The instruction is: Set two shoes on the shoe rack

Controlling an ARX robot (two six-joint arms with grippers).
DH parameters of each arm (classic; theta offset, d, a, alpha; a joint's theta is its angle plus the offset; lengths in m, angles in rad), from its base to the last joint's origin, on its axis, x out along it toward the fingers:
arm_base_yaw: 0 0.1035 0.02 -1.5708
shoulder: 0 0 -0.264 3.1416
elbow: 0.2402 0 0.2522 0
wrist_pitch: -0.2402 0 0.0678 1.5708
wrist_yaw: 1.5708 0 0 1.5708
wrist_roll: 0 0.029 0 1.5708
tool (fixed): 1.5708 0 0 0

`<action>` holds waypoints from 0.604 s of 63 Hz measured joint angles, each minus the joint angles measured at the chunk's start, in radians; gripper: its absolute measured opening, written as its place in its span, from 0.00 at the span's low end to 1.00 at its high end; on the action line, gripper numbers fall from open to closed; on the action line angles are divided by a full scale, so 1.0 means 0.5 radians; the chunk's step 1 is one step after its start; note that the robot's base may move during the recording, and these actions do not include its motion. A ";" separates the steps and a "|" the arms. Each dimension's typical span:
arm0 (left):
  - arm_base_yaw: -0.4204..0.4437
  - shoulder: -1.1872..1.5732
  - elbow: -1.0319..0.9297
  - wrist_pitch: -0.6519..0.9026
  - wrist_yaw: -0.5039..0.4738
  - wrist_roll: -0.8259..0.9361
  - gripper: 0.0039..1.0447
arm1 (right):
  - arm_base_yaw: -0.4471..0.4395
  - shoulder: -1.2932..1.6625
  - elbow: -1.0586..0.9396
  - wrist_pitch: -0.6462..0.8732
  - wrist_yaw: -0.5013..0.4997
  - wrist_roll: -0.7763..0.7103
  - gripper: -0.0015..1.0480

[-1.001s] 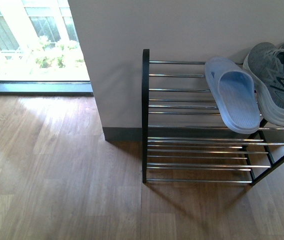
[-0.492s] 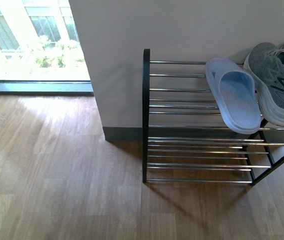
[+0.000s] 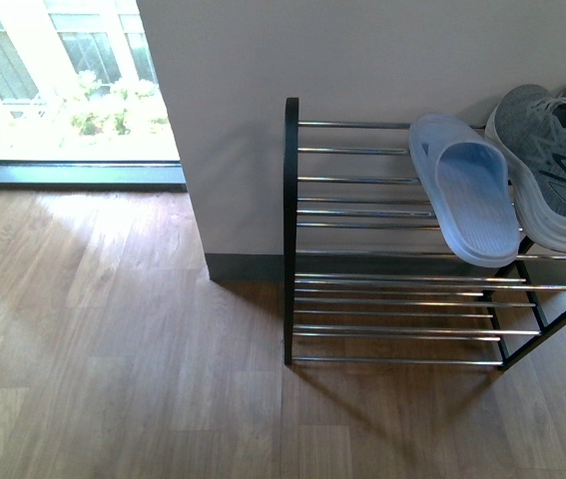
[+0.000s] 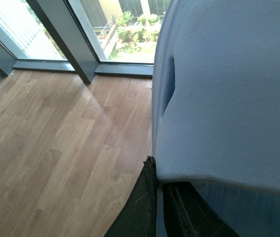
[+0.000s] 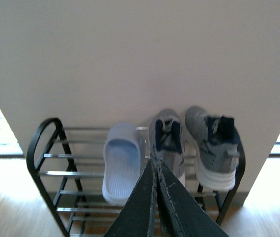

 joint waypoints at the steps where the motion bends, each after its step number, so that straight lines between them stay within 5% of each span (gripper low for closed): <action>1: 0.000 0.000 0.000 0.000 0.001 0.000 0.01 | 0.000 -0.009 0.000 0.001 -0.001 0.001 0.02; 30: 0.000 0.000 0.000 0.000 0.002 0.000 0.01 | 0.000 -0.034 0.000 -0.005 0.002 -0.001 0.02; 38: 0.000 0.000 0.000 0.000 0.002 0.000 0.01 | 0.000 -0.034 0.000 -0.005 0.002 -0.003 0.21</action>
